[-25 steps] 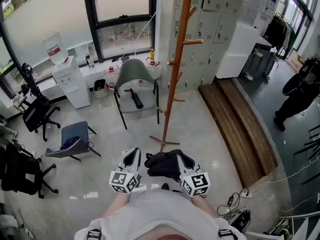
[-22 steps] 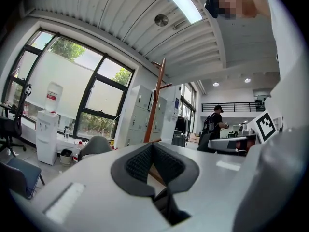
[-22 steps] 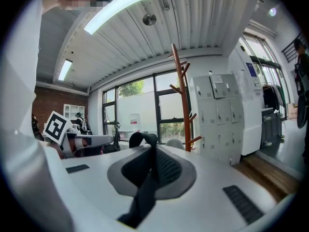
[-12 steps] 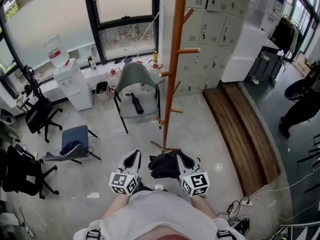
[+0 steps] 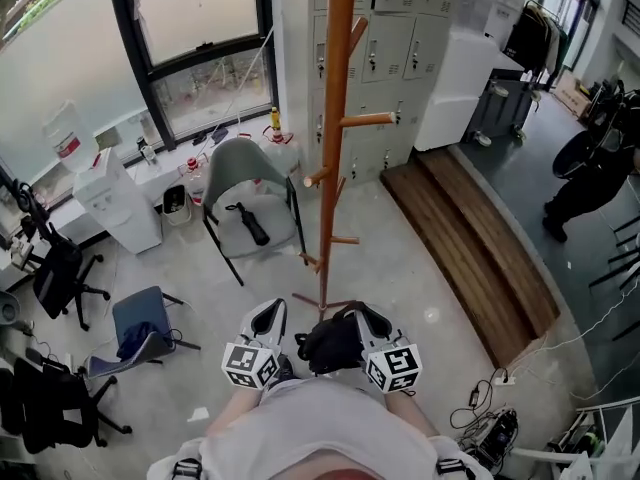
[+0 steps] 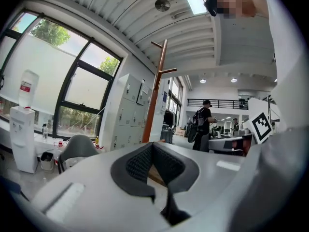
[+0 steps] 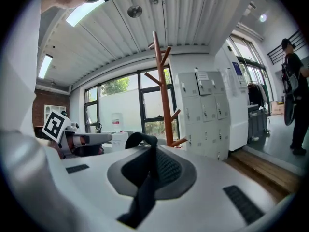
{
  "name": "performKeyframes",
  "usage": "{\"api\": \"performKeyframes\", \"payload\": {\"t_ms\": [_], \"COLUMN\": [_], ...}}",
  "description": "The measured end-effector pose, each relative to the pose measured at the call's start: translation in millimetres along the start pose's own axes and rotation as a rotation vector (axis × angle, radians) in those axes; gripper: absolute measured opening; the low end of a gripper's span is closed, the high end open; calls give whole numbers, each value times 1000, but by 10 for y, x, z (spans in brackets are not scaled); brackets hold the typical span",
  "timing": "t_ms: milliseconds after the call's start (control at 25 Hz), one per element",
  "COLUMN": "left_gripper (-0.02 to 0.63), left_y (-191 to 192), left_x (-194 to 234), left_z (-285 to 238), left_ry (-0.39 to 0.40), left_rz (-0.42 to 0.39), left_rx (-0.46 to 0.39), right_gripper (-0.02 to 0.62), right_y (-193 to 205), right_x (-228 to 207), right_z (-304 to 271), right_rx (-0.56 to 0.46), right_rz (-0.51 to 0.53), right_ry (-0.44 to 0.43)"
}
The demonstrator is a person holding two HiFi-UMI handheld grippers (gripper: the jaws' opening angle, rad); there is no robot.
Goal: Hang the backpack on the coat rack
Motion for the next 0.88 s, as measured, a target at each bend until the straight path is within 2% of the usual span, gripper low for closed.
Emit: {"api": "performKeyframes", "payload": {"t_ms": [280, 520, 680, 880], "left_gripper": [11, 11, 11, 9], "left_y": [-149, -213, -199, -203], "left_x": [540, 795, 945, 1082], "left_z": [-523, -840, -947, -1021], "left_ry": [144, 250, 286, 282], "left_rz": [-31, -44, -42, -26], "left_rx": [21, 20, 22, 22], "right_gripper": [18, 18, 18, 18], "right_y": [-6, -33, -94, -147], "right_x": [54, 121, 196, 247], "right_z": [-413, -659, -785, -850], "right_rx": [-1, -7, -14, -19], "right_rz": [-20, -27, -20, -12], "right_ry": [139, 247, 294, 321]}}
Point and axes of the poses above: the fingertips, and each gripper's own axes: z backward along the fingers, x to its left, y out of its underside, the point moved 8 cm from there along z, backward along the fingers, and after that the axes turned 11 degrees about -y, right-handed, at the moved point
